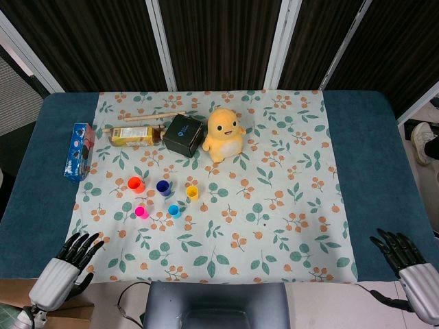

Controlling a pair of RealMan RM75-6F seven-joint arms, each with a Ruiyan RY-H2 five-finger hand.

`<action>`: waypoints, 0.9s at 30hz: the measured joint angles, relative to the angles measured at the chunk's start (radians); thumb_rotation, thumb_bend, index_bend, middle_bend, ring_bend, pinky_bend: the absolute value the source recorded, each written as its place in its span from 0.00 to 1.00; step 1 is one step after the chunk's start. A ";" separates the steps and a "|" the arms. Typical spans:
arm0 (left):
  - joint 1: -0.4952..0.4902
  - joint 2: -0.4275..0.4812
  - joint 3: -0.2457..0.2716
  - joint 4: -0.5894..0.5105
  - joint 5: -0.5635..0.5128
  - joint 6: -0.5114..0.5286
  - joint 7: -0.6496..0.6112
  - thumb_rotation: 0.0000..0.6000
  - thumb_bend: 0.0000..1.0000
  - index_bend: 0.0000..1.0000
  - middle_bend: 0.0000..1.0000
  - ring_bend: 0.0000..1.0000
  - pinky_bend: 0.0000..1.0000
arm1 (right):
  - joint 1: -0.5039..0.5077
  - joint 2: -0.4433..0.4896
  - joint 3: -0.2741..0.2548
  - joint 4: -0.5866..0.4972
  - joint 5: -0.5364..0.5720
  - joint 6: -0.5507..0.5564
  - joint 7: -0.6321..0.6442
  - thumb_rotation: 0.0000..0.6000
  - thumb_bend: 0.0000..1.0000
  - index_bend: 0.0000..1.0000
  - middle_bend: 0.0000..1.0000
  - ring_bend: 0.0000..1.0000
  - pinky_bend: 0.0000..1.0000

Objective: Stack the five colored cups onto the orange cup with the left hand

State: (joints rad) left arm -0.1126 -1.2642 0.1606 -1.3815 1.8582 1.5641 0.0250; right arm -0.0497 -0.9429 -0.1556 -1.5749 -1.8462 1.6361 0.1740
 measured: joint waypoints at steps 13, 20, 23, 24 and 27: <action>-0.091 -0.078 -0.100 -0.046 -0.002 -0.003 -0.122 1.00 0.42 0.00 0.58 0.75 0.90 | 0.012 -0.001 0.011 -0.016 0.031 -0.034 -0.010 1.00 0.12 0.00 0.00 0.00 0.00; -0.195 -0.133 -0.204 -0.232 -0.140 -0.169 -0.075 1.00 0.42 0.11 1.00 1.00 1.00 | 0.031 -0.005 0.019 -0.038 0.063 -0.088 -0.038 1.00 0.12 0.00 0.00 0.00 0.00; -0.259 -0.176 -0.275 -0.289 -0.283 -0.280 0.054 1.00 0.41 0.12 1.00 1.00 1.00 | 0.036 -0.004 0.023 -0.045 0.074 -0.097 -0.043 1.00 0.12 0.00 0.00 0.00 0.00; -0.271 -0.184 -0.288 -0.297 -0.311 -0.299 0.079 1.00 0.41 0.13 1.00 1.00 1.00 | 0.036 -0.003 0.024 -0.046 0.074 -0.097 -0.043 1.00 0.12 0.00 0.00 0.00 0.00; -0.333 -0.231 -0.356 -0.327 -0.452 -0.387 0.212 1.00 0.41 0.15 1.00 1.00 1.00 | 0.036 -0.002 0.025 -0.047 0.076 -0.097 -0.040 1.00 0.12 0.00 0.00 0.00 0.00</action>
State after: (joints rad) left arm -0.4461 -1.4952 -0.1952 -1.7087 1.4063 1.1774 0.2365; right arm -0.0134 -0.9445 -0.1309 -1.6216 -1.7699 1.5395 0.1342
